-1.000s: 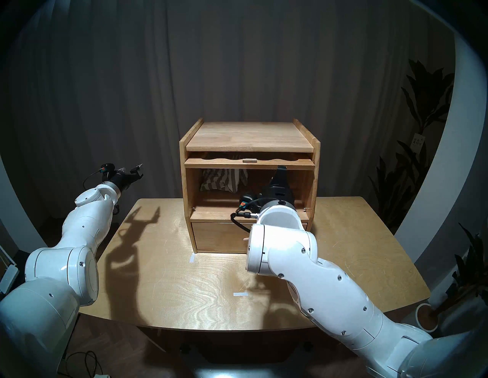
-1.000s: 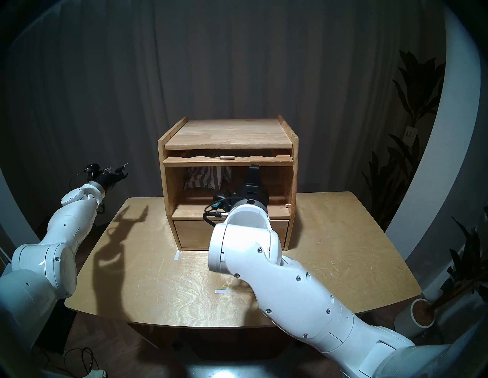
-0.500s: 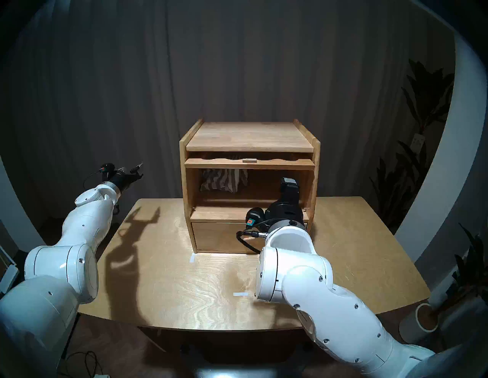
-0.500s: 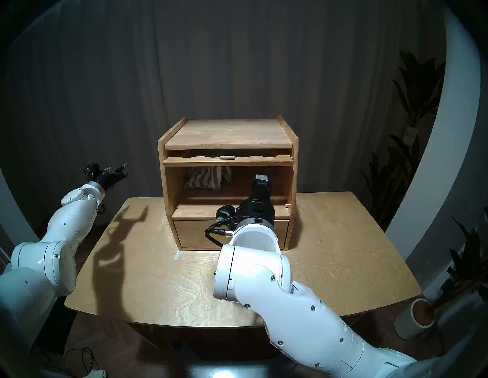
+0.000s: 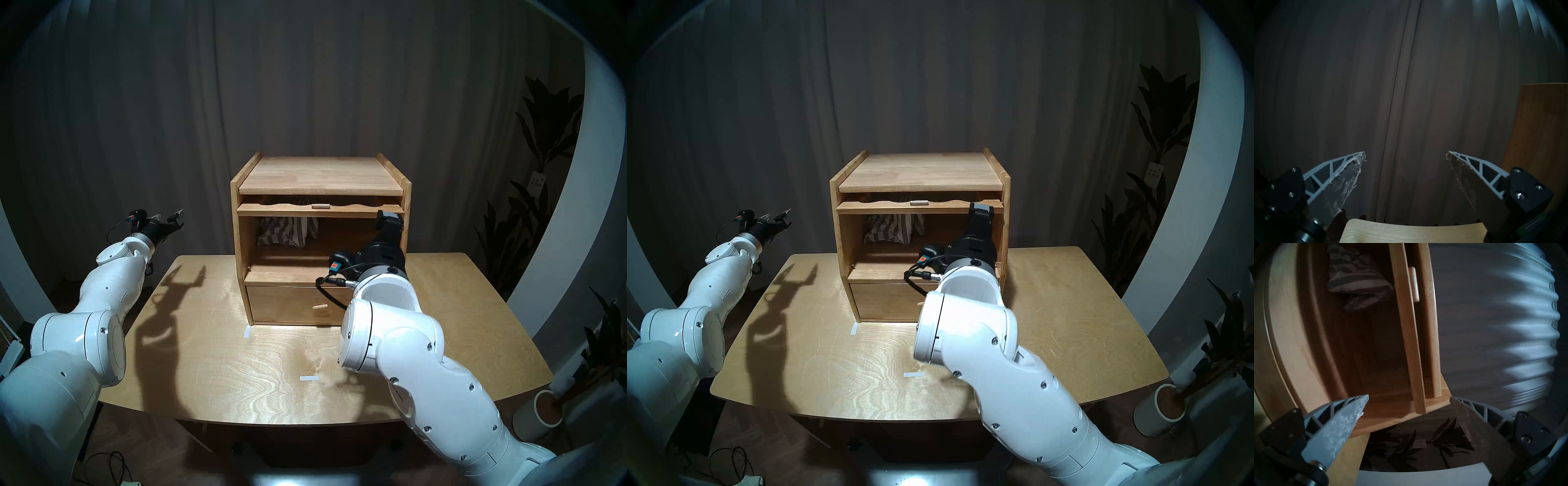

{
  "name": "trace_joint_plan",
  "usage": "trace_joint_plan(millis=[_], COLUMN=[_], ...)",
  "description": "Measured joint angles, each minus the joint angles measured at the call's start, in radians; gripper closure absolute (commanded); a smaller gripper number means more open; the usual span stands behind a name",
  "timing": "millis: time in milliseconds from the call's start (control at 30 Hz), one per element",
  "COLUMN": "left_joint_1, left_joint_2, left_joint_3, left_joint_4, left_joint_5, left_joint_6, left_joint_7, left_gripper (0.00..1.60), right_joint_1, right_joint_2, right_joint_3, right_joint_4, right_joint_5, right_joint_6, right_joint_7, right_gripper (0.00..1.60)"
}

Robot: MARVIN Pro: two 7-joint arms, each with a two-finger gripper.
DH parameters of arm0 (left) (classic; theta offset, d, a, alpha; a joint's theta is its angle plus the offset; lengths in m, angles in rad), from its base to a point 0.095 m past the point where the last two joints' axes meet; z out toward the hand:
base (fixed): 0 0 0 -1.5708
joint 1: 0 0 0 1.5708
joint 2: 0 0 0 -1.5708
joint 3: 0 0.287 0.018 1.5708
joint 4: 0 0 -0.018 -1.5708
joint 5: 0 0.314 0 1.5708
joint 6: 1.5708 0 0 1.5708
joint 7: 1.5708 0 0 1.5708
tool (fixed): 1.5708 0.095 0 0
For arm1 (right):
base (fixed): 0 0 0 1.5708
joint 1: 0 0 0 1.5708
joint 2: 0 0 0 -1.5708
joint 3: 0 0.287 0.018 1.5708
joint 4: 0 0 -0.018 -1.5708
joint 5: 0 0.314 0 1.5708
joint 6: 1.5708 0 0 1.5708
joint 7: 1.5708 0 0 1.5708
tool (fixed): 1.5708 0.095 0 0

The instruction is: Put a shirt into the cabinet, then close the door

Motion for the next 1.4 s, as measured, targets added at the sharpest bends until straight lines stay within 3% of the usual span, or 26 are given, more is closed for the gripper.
trace_joint_plan(millis=[400,767,933,967,1000,1033,1067,1200,1400], left_joint_1=[-0.013,-0.029,-0.036,-0.040,-0.042,-0.044,-0.047,-0.057,-0.067], left_joint_2=[0.000,0.000,0.001,0.001,0.001,0.001,0.001,0.001,0.001], left_joint_3=[0.000,0.001,0.001,0.001,0.001,0.001,0.002,0.002,0.003], left_joint_4=[0.023,0.052,0.065,0.071,0.074,0.079,0.084,0.105,0.126], left_joint_5=[0.005,0.010,0.012,0.013,0.013,0.014,0.015,0.018,0.022], left_joint_6=[-0.015,-0.033,-0.040,-0.044,-0.046,-0.048,-0.051,-0.060,-0.069], left_joint_7=[-0.008,-0.017,-0.020,-0.022,-0.023,-0.024,-0.025,-0.029,-0.034], left_gripper=[0.00,0.00,0.00,0.00,0.00,0.00,0.00,0.00,0.00], right_joint_1=[0.127,0.245,0.288,0.306,0.316,0.327,0.337,0.378,0.353], right_joint_2=[0.004,-0.039,-0.064,-0.074,-0.078,-0.085,-0.093,-0.115,-0.124], right_joint_3=[0.094,0.120,0.113,0.107,0.104,0.098,0.092,0.089,0.079], right_joint_4=[0.138,0.236,0.281,0.299,0.308,0.321,0.332,0.339,0.336], right_joint_5=[0.013,0.024,0.027,0.027,0.027,0.028,0.028,0.009,-0.019], right_joint_6=[-0.194,-0.357,-0.397,-0.407,-0.410,-0.414,-0.416,-0.410,-0.361], right_joint_7=[0.195,0.356,0.406,0.416,0.421,0.426,0.428,0.423,0.384], right_gripper=[0.00,0.00,0.00,0.12,0.57,1.20,1.60,1.60,1.60])
